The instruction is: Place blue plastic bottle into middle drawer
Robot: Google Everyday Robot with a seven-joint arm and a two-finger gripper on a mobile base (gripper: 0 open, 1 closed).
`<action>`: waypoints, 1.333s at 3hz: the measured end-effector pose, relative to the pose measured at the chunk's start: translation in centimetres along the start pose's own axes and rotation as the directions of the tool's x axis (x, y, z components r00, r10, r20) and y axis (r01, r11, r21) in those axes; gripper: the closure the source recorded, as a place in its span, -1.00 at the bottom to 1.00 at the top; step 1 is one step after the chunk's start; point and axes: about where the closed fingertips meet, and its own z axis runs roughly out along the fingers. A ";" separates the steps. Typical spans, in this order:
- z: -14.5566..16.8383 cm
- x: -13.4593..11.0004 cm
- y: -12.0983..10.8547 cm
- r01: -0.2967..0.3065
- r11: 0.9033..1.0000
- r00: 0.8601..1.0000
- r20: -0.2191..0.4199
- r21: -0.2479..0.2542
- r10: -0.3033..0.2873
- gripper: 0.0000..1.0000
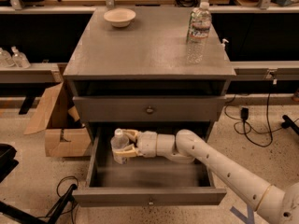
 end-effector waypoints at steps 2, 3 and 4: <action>-0.7 7.5 -0.2 -0.038 0.998 0.992 -0.116 0.053 0.044 1.00; -1.1 9.5 -0.5 -0.065 0.997 0.987 -0.146 0.050 0.072 1.00; -1.9 11.2 -0.9 -0.139 0.987 0.979 -0.140 0.075 0.148 1.00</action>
Offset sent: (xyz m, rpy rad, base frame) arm 0.0209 -0.0293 -0.1014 -0.1399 0.0801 -0.1176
